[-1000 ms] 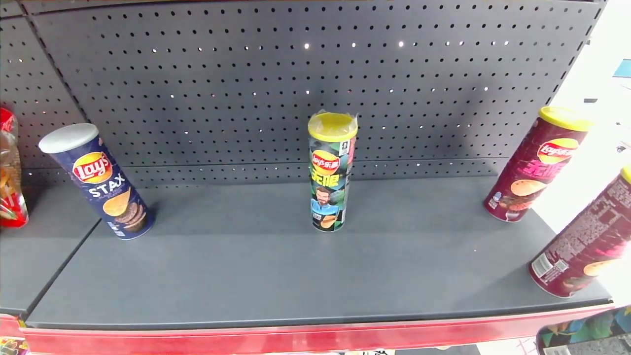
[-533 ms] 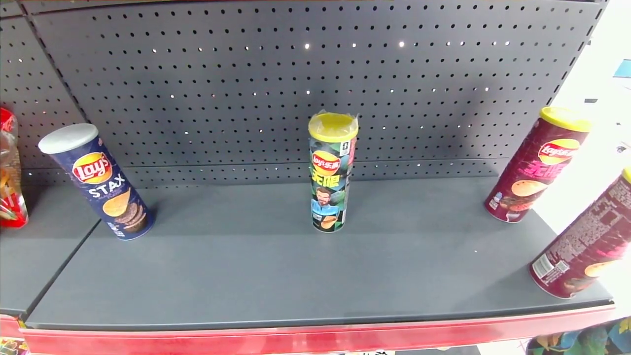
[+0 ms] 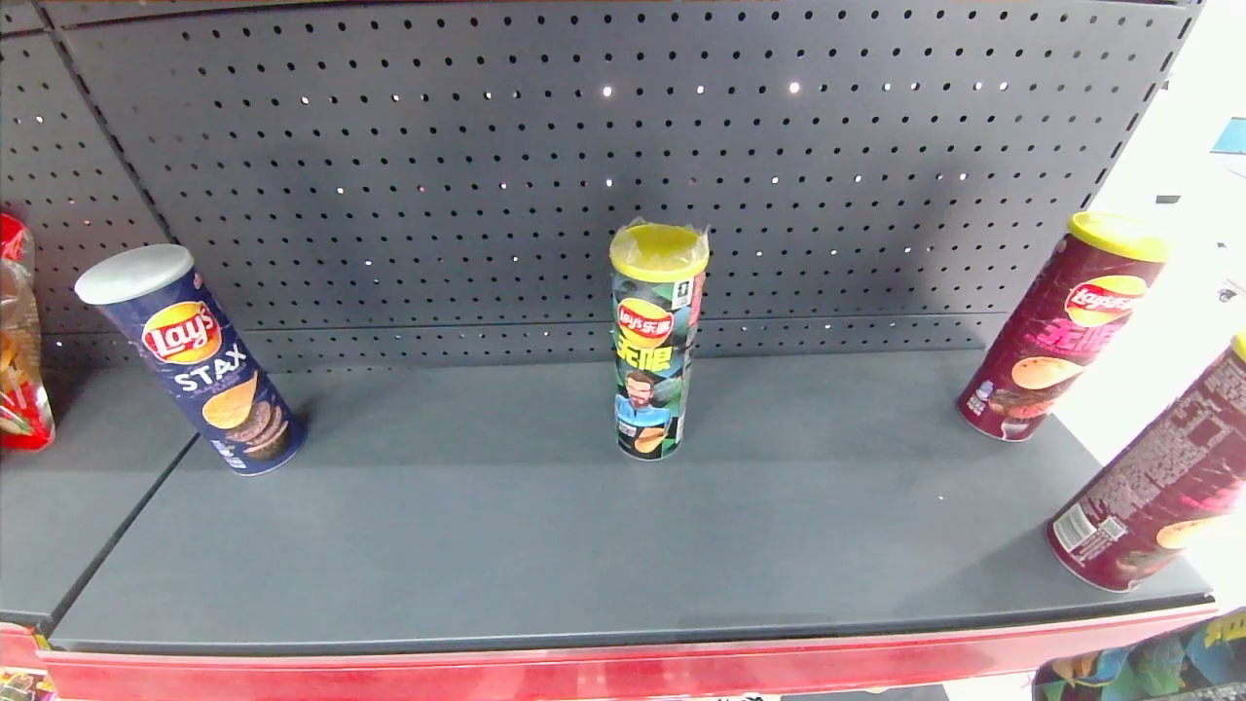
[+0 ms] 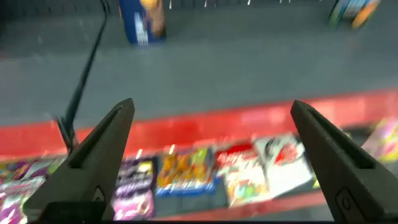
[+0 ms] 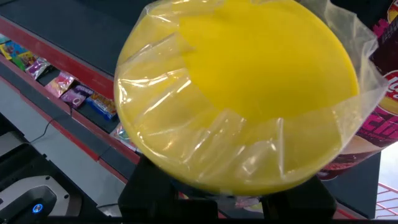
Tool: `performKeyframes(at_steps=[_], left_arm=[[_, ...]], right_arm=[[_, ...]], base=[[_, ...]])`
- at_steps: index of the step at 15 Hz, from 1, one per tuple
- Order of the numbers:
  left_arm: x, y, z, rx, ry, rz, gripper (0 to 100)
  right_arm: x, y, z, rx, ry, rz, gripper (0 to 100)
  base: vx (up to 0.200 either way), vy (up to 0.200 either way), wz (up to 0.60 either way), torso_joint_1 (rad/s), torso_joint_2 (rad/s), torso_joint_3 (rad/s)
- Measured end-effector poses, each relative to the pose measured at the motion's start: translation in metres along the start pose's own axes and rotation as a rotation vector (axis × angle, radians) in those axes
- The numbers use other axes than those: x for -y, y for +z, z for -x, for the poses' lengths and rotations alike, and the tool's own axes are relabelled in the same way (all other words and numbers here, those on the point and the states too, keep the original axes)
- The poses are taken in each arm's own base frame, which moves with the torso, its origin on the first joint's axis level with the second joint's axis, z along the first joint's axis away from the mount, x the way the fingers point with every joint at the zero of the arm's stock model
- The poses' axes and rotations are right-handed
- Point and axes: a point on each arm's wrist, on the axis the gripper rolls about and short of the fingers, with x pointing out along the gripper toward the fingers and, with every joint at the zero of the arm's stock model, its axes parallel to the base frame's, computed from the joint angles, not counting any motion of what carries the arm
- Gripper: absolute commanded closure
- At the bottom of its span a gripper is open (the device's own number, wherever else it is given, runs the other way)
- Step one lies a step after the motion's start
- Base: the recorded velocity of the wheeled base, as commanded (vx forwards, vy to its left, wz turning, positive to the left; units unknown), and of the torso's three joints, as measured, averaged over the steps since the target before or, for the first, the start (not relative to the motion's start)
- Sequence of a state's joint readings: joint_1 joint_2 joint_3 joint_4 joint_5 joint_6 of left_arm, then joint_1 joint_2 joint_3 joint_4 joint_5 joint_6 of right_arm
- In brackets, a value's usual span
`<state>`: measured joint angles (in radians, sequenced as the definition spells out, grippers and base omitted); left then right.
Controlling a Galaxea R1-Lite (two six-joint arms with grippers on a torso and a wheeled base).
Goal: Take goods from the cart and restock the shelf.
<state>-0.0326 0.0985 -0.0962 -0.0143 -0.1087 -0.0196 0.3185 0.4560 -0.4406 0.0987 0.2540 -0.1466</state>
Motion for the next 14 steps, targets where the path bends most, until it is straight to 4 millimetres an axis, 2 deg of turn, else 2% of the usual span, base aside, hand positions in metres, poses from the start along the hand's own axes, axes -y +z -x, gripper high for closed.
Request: performKeyframes(at_steps=[2,3,5,8,14], left_arm=[[0.001,0.048,-0.006,0.036,-0.058,0.052,0],[0.002,0.071,-0.017,0.015,-0.128,0.055,0],[0.005,0.096,-0.047,-0.069,-0.375,0.044,0],[0.014,0.110,-0.108,-0.162,-0.693,0.025,0],[0.038,0.120,-0.243,-0.103,-0.910,-0.077,0]], right_arm=[[0.000,0.000,-0.002,-0.008,0.004,-0.003,100],[0.001,0.001,-0.003,-0.012,0.004,-0.004,100],[0.001,0.001,-0.004,-0.016,0.002,-0.005,100],[0.001,0.001,-0.004,-0.017,-0.003,-0.005,100],[0.001,0.001,-0.004,-0.018,-0.005,-0.006,100]], base=[[0.000,0.000,0.00,0.000,0.00,0.000],[0.000,0.000,0.00,0.000,0.00,0.000],[0.000,0.000,0.00,0.000,0.00,0.000],[0.000,0.000,0.00,0.000,0.00,0.000],[0.000,0.000,0.00,0.000,0.00,0.000]])
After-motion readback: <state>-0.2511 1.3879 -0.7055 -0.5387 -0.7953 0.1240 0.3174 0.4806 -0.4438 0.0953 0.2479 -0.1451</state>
